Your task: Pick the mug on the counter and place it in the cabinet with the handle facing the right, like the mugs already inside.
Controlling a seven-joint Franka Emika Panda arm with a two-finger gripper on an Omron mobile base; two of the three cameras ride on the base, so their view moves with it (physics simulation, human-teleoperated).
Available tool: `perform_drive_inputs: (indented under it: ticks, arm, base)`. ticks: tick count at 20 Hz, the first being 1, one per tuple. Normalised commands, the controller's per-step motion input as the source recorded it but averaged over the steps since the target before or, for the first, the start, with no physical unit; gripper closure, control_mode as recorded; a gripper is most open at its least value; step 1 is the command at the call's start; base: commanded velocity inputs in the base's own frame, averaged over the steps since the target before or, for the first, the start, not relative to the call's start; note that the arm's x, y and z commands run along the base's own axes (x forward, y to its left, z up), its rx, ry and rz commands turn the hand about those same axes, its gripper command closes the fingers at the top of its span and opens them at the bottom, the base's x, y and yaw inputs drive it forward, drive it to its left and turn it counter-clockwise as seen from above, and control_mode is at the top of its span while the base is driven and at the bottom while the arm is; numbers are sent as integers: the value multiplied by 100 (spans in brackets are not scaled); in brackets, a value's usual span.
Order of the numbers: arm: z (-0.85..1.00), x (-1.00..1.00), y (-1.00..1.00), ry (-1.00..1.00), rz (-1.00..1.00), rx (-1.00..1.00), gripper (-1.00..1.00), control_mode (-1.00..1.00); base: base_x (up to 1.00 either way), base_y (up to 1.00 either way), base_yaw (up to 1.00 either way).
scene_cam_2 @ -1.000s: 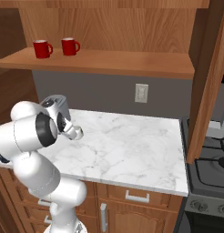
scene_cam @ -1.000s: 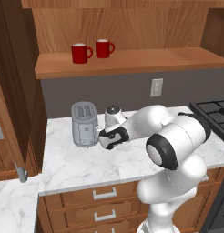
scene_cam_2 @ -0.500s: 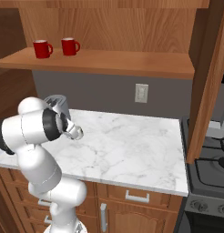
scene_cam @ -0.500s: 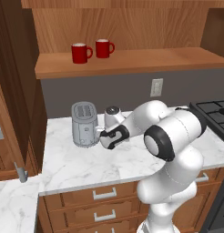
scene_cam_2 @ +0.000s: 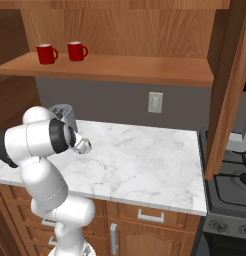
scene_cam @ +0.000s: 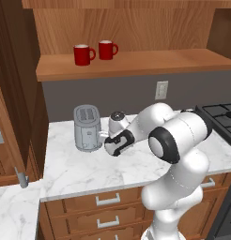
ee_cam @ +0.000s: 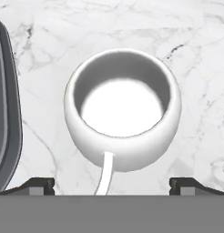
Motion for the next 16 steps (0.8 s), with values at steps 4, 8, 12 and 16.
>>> perform_drive_inputs:
  ticks: [4,8,12,16]
  arm:
    - [-6,9,8,0,0,0,-100,-100]
    - [-6,9,7,0,-1,0,-100,-100]
    - [-7,10,11,0,-2,0,-100,-100]
    - [-7,9,17,0,-4,0,-100,-100]
  base:
    - [0,0,0]
    - [0,0,0]
    - [0,0,0]
    - [0,0,0]
